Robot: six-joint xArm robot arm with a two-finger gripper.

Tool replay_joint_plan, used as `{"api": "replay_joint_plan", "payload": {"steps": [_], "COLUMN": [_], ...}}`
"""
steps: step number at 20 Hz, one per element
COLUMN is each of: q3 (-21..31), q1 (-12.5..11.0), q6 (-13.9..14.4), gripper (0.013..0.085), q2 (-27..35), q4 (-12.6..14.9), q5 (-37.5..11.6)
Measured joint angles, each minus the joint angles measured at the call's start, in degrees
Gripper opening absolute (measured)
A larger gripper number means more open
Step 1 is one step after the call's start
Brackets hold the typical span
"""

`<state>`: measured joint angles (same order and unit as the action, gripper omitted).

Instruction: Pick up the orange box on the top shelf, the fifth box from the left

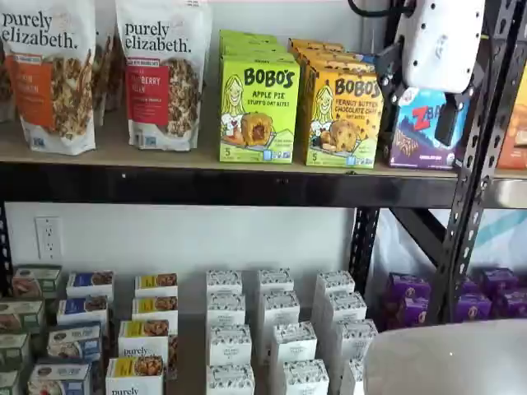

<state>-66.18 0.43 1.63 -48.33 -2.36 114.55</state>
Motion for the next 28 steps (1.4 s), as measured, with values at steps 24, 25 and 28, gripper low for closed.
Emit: {"api": "replay_joint_plan", "payload": {"steps": [24, 25, 28], "q3": [0.3, 0.3, -0.4], "q1": [1.7, 1.7, 1.8], "q6": [1.8, 1.8, 1.5], "gripper": [0.085, 0.085, 0.085], "q2": [1.7, 2.0, 3.9], "q4": [-0.6, -0.4, 0.4], "q5": [-4.2, -4.9, -7.7]}}
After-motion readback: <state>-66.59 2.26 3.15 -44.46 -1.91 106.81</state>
